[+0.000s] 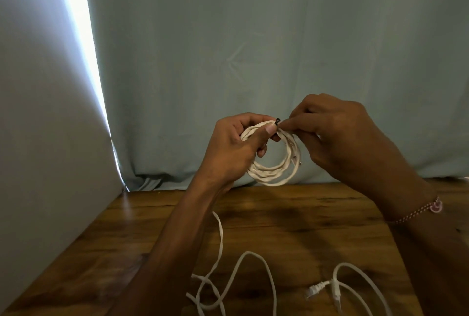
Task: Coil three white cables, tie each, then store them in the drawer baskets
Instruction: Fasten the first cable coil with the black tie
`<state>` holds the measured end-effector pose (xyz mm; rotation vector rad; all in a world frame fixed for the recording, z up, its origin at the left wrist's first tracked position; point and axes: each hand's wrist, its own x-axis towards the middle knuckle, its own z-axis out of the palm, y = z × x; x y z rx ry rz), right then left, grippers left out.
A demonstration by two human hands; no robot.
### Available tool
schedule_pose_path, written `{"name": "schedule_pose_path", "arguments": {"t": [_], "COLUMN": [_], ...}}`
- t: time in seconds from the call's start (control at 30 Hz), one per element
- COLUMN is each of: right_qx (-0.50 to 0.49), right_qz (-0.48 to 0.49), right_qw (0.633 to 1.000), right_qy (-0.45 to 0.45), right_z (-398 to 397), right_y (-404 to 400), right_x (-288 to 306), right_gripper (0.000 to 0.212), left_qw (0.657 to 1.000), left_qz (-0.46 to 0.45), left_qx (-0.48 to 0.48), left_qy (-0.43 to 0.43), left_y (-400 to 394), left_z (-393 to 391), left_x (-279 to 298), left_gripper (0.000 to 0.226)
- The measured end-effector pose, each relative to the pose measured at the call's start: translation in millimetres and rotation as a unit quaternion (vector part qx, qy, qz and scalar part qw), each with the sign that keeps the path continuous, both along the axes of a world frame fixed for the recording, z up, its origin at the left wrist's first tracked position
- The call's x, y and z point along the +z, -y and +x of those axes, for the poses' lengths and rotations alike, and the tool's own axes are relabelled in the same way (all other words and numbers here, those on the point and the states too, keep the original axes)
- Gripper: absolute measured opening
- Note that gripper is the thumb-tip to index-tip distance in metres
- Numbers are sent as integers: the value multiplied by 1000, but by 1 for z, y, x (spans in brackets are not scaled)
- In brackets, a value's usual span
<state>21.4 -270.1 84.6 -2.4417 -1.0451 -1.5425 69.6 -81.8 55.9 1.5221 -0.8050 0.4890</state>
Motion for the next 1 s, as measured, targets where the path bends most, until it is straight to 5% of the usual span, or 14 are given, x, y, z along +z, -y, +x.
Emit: {"name": "schedule_pose_path", "arguments": {"t": [0.37, 1.0], "right_qx": [45, 2], "right_qz": [189, 297], "right_qw": [973, 905], "right_qy": [-121, -306], "right_z": [-14, -30], "right_y": [3, 1], "right_x": [6, 13], "right_gripper": [19, 7], "left_qw": [1000, 983], "left_qz": [20, 94], "left_qx": [5, 53], "left_qy": [20, 146], "left_y": [0, 7], "left_z": [-6, -16], "left_x": [2, 4], "left_gripper": [13, 17]}}
